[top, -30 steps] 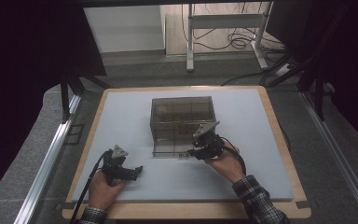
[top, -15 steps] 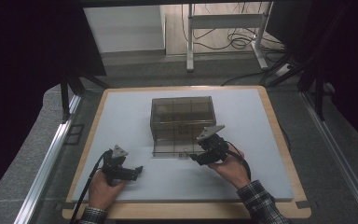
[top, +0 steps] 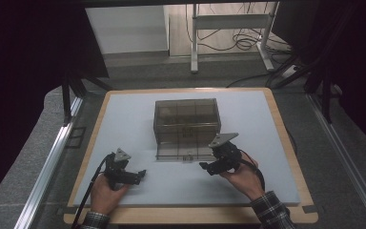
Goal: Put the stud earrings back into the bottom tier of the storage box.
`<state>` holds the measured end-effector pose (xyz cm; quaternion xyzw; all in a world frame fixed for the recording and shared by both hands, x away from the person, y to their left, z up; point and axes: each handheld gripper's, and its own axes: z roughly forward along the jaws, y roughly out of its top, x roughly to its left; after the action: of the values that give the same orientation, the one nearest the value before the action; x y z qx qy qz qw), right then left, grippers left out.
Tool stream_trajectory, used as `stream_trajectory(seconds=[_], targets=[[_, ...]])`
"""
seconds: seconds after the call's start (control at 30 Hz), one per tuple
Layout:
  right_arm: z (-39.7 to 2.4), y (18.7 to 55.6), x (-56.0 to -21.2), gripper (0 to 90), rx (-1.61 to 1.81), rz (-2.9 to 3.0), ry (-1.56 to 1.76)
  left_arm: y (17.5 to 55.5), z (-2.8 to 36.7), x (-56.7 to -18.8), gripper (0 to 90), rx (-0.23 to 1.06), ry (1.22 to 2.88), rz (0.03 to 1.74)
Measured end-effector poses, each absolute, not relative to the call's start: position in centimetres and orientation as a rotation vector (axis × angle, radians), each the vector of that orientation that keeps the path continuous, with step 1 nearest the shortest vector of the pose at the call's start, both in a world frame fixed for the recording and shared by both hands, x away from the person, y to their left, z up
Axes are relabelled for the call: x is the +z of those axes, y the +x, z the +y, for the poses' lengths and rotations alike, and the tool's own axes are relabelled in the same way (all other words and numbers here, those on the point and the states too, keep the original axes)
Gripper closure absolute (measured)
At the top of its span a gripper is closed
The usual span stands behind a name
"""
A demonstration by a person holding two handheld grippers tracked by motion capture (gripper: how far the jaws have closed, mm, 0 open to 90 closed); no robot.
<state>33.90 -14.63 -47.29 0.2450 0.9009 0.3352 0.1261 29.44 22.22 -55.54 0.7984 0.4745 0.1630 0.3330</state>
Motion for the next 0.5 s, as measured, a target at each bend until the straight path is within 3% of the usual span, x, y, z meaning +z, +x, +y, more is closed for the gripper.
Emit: stream_trajectory(seconds=[0.5], targets=[[-18.7,31.8,-49.9,9.5,0.947,2.581,0.771,29.4,22.3,-55.5,0.0,0.427,2.093,1.235]])
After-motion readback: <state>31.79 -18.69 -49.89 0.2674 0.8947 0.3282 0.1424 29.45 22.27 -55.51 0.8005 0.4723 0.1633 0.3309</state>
